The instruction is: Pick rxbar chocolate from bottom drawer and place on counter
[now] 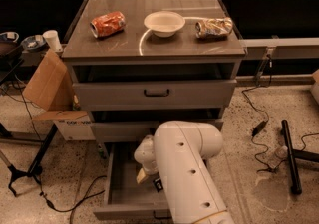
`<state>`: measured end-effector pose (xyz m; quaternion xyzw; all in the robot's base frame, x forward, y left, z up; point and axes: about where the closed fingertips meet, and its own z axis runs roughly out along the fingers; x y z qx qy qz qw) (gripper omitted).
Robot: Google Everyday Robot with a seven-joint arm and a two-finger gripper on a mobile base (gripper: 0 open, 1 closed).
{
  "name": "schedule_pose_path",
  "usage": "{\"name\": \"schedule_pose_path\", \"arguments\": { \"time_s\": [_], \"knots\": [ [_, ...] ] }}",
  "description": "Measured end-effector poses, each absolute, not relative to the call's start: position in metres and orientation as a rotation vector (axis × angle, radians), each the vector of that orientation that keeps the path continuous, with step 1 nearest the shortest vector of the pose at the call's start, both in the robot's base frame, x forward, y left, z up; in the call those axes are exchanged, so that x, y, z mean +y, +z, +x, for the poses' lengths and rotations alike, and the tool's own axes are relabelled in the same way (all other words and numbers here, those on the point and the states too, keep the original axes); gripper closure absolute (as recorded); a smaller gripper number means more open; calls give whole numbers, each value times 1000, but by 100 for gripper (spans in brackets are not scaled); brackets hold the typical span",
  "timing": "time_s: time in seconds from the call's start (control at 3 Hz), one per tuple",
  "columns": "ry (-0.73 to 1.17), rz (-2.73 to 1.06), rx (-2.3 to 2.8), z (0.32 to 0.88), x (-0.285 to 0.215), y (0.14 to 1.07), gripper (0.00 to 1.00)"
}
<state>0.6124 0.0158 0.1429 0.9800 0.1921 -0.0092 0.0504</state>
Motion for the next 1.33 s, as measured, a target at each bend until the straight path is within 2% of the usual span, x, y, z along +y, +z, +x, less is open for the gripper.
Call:
{"name": "schedule_pose_path", "arguments": {
  "time_s": [1.33],
  "knots": [
    [-83, 3012, 481, 617, 7, 140, 0]
  ]
}}
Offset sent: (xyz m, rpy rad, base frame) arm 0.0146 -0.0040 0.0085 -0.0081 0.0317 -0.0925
